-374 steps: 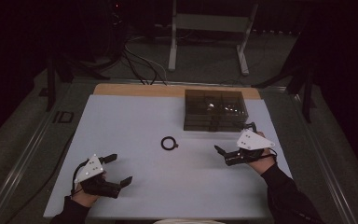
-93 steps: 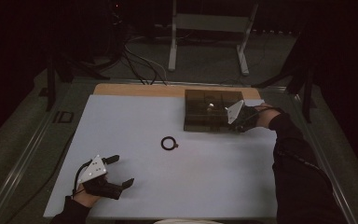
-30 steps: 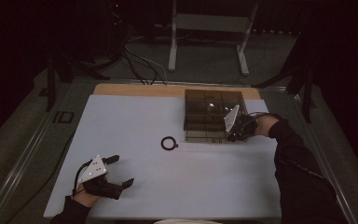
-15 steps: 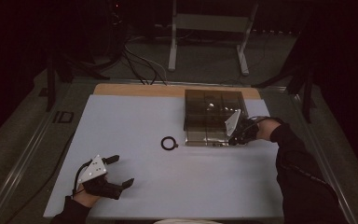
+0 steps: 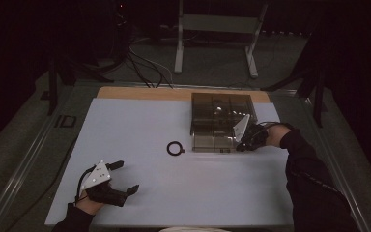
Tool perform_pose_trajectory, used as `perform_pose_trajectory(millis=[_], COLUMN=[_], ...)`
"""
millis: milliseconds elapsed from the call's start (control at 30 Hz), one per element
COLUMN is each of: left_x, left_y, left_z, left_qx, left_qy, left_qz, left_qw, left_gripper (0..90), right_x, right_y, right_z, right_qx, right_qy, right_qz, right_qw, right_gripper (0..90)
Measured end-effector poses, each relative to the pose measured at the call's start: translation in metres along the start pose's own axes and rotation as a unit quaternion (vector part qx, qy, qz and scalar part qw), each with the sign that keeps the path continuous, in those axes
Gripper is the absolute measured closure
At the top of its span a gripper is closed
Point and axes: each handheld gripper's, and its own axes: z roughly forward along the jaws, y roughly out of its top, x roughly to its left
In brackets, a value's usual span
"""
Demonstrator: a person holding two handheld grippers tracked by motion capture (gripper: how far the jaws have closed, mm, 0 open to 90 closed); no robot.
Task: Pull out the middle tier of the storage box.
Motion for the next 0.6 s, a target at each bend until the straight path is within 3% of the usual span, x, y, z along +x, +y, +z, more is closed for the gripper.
perform_pose_trajectory(millis=[433,600], left_x=[-0.0003,-0.0004], left_y=[0.0000,0.0001], left_z=[0.0002,0.0001], left_qx=[0.001,0.001], left_qy=[-0.001,0.000], left_qz=[0.000,0.000], left_qw=[1.0000,1.0000], left_gripper=[0.9,0.9], right_x=[0.0009,0.0006], right_y=[-0.0008,-0.0007], right_z=[-0.0001,-0.0044], right_qx=[-0.003,-0.017], right_qy=[-0.004,-0.005], right_qz=[0.003,0.014], right_qw=[1.0000,0.9997], right_gripper=[88.0,82.6])
